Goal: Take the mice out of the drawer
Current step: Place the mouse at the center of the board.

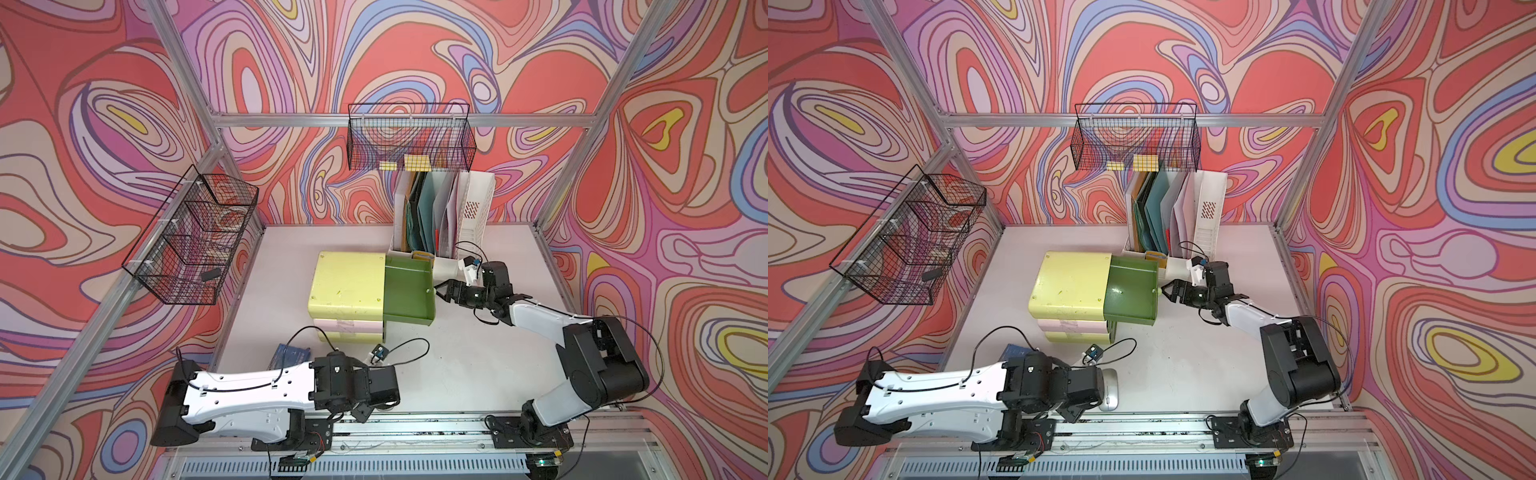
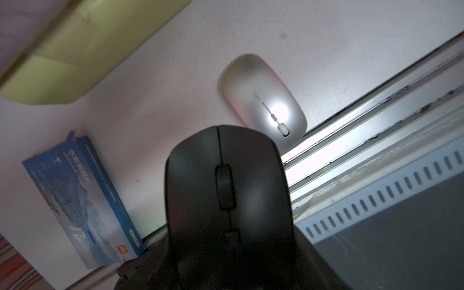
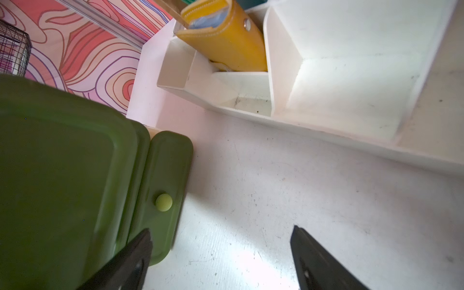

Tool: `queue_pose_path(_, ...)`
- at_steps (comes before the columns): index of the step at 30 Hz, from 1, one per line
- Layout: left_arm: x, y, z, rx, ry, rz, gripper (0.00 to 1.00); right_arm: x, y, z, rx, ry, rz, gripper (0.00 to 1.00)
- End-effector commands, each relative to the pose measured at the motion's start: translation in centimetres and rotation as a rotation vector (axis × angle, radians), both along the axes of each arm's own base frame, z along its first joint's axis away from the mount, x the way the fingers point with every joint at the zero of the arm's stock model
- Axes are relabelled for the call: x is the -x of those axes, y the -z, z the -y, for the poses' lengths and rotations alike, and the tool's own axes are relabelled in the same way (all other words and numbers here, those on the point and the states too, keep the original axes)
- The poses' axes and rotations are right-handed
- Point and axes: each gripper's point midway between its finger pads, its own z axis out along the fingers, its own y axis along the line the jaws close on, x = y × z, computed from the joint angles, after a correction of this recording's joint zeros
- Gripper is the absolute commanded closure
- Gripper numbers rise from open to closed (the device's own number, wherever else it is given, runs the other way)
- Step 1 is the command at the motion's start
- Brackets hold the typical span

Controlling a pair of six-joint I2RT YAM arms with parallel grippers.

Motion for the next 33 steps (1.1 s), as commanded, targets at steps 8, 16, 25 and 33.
queue_pose_path(8, -1.1, 5.5, -3.0, 0.111, -0.351, 0.087, 0.56, -0.2, 0.2, 0.1, 0.017, -0.011, 0.009, 0.1)
queue_pose_path(16, -1.7, 7.7, -6.1, 0.106, -0.447, 0.152, 0.51, -0.2, 0.5, 0.1, 0.023, -0.009, 0.003, 0.1)
queue_pose_path(25, -1.8, 9.0, -1.2, 0.219, -0.341, 0.091, 0.4, -0.3, 0.8, 0.0, 0.018, -0.011, -0.003, 0.1)
queue_pose_path(33, -2.5, 9.4, 2.1, 0.135, -0.289, 0.077, 0.32, -0.2, 0.7, 0.1, 0.02, -0.012, -0.001, 0.1)
